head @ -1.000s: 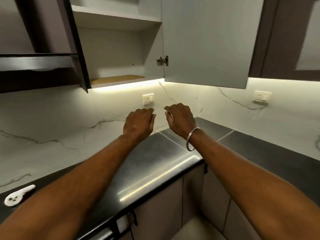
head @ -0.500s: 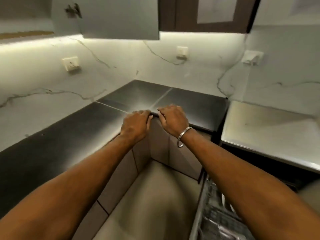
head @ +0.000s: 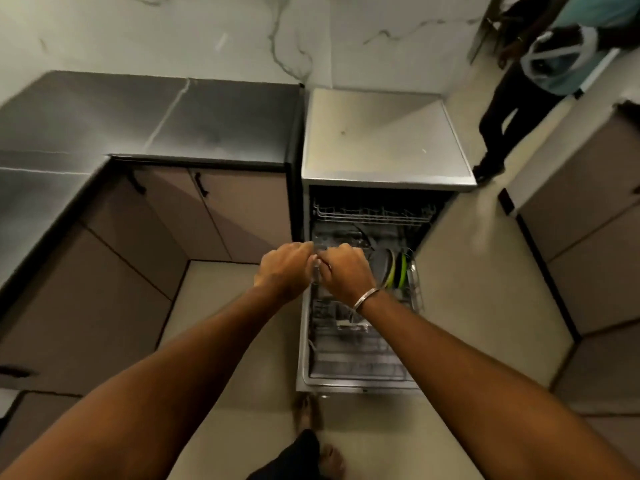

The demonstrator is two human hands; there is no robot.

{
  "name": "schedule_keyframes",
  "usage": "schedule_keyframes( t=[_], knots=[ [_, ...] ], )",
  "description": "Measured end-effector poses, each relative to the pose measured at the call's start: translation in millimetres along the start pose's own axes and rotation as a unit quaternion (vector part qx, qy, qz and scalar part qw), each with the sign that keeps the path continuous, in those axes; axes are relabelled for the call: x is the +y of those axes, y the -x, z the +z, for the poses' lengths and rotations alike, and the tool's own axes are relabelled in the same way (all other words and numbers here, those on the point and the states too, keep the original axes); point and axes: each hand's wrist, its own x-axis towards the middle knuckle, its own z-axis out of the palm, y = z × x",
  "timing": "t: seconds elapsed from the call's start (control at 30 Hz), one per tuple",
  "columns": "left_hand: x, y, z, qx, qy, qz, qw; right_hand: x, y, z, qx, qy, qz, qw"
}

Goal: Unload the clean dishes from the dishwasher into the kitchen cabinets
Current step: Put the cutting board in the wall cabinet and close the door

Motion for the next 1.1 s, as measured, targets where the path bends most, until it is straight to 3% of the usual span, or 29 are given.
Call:
schedule_keyframes(
  t=[0.1,0.27,0.53,0.7,1.1],
  knots=[
    [16.2,-20.7,44.2,-0.059,0.029,0.021,0.998,46.3,21.6,13.1,-0.006,-0.008,0.068,0.998],
    [36.3,-49.2,117.2,-0.153,0.052,0.045,0.986,124.8,53.6,52.0,-0.083,0.014,0.169,0.982],
    [35.8,-63.7,258.5,-0.272,0.047,0.031,0.961,192.3,101.2,154.4,-0.147,-0.026,0.232,0.961],
    [30.2,-82.8,343.0,-0.296,0.046,0.007,0.954,234.7,115.2,233.2,-0.16,-0.078,0.273,0.946],
    [-5.9,-91.3,549.2,-0.326,0.052,-0.04,0.943,322.4,147.5,414.1,-0.22,-0.084,0.245,0.94]
  ],
)
